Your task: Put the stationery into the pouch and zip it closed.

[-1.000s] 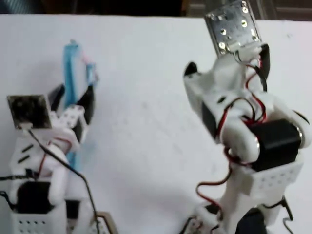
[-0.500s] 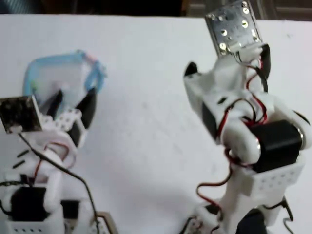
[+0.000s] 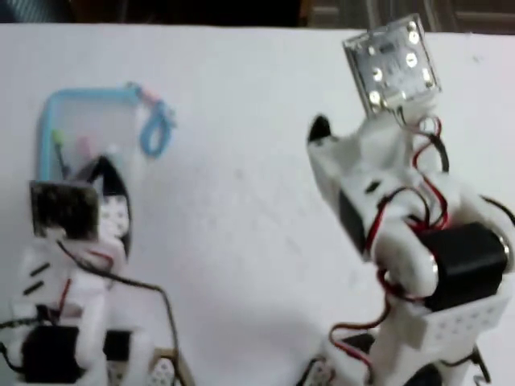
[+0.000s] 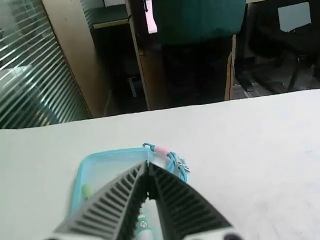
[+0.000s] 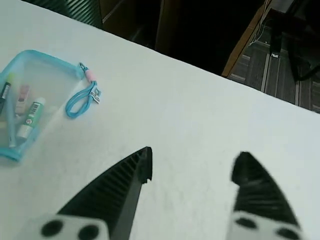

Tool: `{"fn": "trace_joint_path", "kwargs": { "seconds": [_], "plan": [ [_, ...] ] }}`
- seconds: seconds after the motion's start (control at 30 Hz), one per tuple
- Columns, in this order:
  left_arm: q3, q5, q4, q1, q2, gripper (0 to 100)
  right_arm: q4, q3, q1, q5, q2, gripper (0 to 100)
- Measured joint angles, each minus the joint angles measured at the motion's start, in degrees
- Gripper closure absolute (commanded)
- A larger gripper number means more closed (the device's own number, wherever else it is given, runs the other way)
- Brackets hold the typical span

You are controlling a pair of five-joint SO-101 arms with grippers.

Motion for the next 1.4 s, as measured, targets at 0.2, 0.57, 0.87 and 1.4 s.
{"fn": "trace_joint_path", "kwargs": {
  "seconds": [0.2,0.57,0.87,1.4],
  "plan": [
    [11.4,-3.3,0.0,0.0,-14.5,98,0.0,17.7,3.1,0.1,-14.3,97.1],
    [25.4,-3.4,-2.9,-3.5,-15.1,98,-13.0,61.9,19.7,0.1,-44.7,98.1],
    [34.7,-3.5,-3.1,-8.4,-14.9,98,-20.9,95.9,23.7,0.1,-71.1,98.1],
    [42.8,-3.5,4.2,-8.9,-15.3,98,-21.4,109.9,23.7,0.1,-72.5,98.1]
  ]
}}
